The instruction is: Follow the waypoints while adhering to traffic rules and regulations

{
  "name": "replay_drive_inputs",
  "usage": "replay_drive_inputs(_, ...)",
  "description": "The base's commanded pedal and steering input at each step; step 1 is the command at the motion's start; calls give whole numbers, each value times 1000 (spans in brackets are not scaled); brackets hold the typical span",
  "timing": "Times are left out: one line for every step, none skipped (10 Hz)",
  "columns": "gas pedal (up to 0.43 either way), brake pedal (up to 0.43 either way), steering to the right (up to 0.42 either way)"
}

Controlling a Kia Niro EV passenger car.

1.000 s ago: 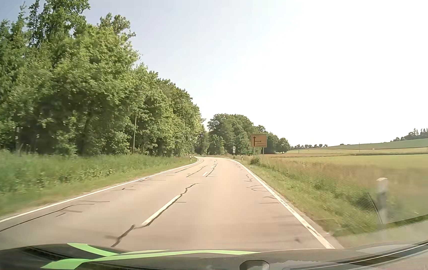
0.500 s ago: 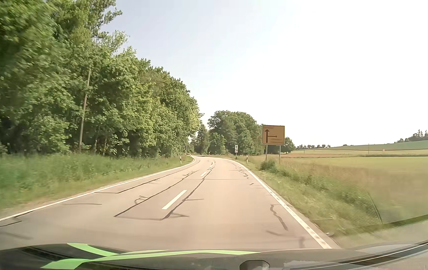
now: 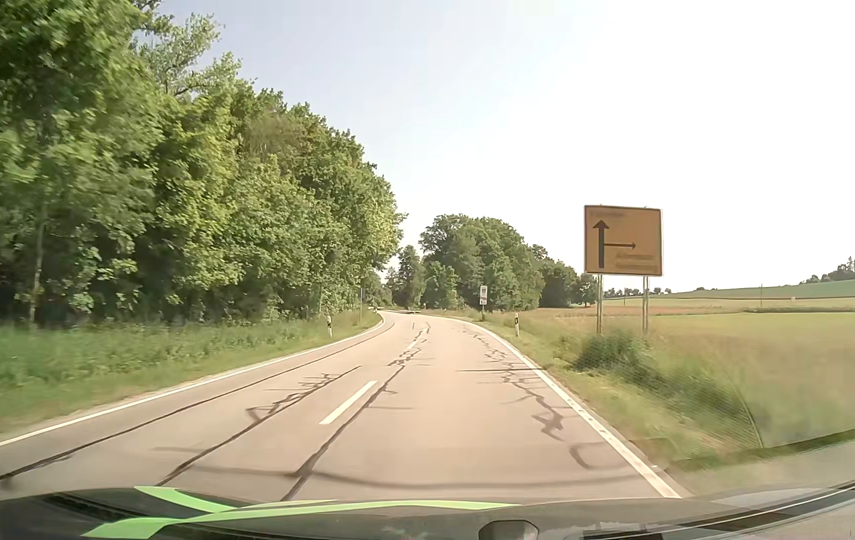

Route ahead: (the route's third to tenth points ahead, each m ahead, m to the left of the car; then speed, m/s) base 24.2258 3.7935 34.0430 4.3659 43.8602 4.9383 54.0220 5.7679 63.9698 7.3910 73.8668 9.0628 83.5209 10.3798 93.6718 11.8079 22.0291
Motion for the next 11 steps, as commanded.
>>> replay_drive_inputs(118,0,-7)
replay_drive_inputs(130,0,-7)
replay_drive_inputs(150,0,-8)
replay_drive_inputs(150,0,-7)
replay_drive_inputs(157,0,-7)
replay_drive_inputs(157,0,-7)
replay_drive_inputs(157,0,-8)
replay_drive_inputs(157,0,-10)
replay_drive_inputs(150,0,-10)
replay_drive_inputs(150,0,-10)
replay_drive_inputs(150,0,-11)
